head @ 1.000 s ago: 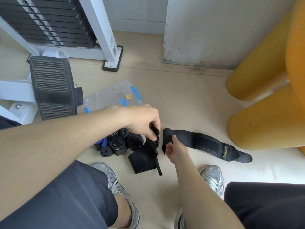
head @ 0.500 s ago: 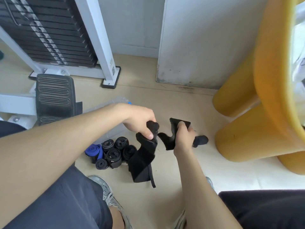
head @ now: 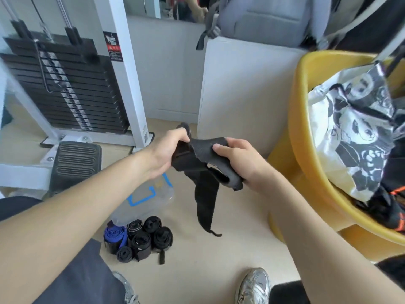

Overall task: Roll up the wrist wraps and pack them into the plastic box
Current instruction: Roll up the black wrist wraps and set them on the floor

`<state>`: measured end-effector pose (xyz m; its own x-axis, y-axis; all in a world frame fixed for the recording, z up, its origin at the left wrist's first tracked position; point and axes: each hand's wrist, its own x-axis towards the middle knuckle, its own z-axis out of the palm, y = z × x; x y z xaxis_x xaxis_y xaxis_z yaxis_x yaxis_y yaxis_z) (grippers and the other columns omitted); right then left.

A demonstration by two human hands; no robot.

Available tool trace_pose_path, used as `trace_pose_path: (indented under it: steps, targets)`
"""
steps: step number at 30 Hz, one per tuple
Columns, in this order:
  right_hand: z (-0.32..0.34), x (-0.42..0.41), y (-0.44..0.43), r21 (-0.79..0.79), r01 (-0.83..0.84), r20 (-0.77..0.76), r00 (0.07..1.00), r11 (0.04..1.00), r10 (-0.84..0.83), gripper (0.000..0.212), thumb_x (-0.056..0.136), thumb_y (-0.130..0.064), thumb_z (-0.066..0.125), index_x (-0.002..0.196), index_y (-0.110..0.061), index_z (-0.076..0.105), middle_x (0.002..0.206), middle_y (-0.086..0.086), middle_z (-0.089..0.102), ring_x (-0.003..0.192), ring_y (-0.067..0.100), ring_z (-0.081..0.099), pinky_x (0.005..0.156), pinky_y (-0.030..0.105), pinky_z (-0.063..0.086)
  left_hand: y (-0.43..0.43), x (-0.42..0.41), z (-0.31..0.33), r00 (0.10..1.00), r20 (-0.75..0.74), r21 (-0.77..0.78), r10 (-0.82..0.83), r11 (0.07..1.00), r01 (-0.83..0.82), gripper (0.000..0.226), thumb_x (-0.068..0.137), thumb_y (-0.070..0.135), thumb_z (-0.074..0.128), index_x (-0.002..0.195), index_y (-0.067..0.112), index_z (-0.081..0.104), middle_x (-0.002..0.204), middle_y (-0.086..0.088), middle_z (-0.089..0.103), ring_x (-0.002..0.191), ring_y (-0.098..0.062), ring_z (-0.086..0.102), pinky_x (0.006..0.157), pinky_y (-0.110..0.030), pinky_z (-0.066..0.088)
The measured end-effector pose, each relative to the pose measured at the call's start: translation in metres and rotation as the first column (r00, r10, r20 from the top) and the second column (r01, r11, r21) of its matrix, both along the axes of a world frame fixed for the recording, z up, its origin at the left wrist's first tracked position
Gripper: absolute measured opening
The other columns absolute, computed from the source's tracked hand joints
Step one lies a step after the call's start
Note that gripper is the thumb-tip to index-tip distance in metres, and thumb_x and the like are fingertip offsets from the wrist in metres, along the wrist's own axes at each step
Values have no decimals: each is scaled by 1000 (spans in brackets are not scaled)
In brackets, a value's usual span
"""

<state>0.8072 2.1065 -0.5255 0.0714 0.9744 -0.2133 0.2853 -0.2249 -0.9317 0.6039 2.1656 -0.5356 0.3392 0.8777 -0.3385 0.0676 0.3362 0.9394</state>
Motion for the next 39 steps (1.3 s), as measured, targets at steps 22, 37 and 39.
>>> trace_pose_path:
  steps: [22, 37, 39]
  targets:
    - [60, 23, 22, -284, -72, 459, 865, 956, 201, 30, 106, -11, 45, 116, 8, 66, 99, 17, 81, 90, 32, 80, 88, 44, 67, 3, 15, 28, 943, -331, 292, 23, 953, 79, 18, 93, 26, 77, 98, 9, 77, 92, -13, 82, 84, -23, 78, 84, -37, 56]
    - [66, 21, 56, -96, 134, -438, 884, 986, -163, 65, 89, 25, 49, 143, -8, 60, 125, 21, 63, 112, 36, 66, 80, 36, 64, 12, 10, 44, 974, -98, 392, -205, 892, 227, 14, 80, 11, 63, 74, 13, 75, 78, -10, 75, 76, -22, 71, 69, -28, 56]
    - [69, 25, 55, 8, 157, -327, 934, 988, -146, 68, 82, 22, 46, 136, -13, 67, 119, 12, 65, 116, 33, 63, 93, 35, 61, 13, 10, 43, 986, -58, 362, -156, 917, 167, 19, 75, 12, 58, 63, 20, 71, 70, -9, 68, 71, -23, 65, 65, -31, 55]
